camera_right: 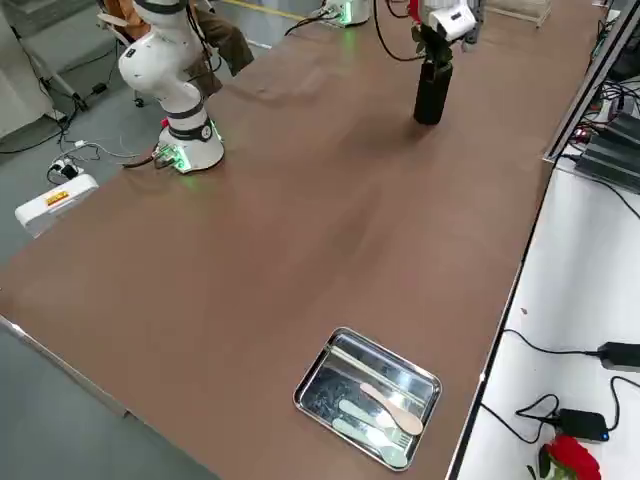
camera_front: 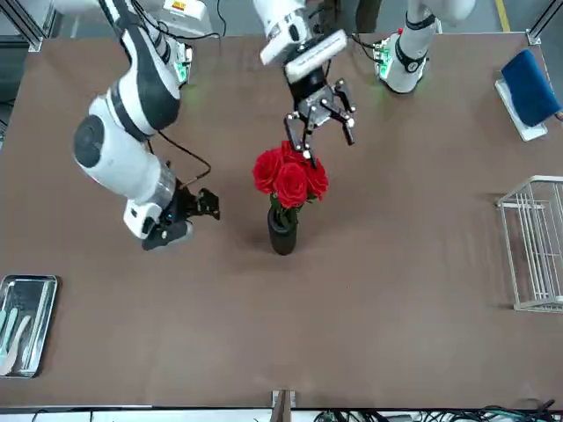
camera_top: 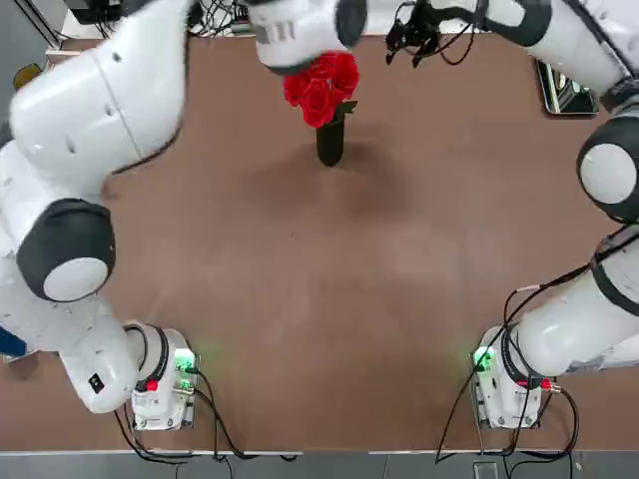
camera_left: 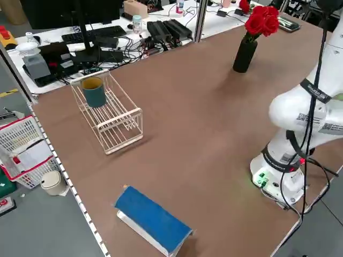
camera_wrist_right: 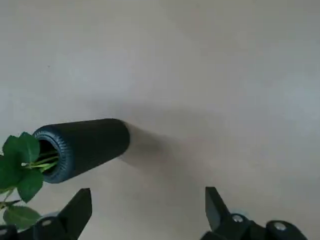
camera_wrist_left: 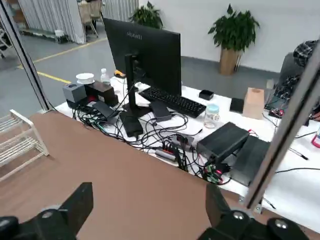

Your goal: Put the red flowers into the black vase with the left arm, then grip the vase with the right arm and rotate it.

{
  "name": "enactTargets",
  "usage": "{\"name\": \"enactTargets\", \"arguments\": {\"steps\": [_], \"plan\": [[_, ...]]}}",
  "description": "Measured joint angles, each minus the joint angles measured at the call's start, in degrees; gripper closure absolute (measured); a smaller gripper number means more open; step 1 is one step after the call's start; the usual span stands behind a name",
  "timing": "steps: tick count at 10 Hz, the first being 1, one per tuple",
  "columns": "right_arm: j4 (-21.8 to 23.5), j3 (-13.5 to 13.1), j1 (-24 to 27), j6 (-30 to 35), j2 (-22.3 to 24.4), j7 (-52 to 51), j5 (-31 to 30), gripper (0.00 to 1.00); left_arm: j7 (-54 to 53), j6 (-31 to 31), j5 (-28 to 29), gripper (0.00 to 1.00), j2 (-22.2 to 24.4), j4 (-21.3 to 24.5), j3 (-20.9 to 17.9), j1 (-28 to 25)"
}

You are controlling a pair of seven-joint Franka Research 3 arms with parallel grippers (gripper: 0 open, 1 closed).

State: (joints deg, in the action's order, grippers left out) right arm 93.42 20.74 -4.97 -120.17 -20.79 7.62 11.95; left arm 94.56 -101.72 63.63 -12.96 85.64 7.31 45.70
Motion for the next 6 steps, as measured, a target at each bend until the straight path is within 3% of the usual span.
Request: {"name": "enactTargets", "arguments": {"steps": [3, 6], "plan": [[-5.32, 1.75, -2.64, -0.87, -6.97, -0.12, 0.01, 0.00, -13.54, -9.86, -8.64, 0.00, 2.44, 1.87, 0.02, -12.43], [-8.80, 1.87, -8.50, -4.06, -11.06, 1.07, -4.09, 0.00, -33.23, -10.78, -22.21, 0.00, 6.14, 1.84, 0.04, -22.78]]}}
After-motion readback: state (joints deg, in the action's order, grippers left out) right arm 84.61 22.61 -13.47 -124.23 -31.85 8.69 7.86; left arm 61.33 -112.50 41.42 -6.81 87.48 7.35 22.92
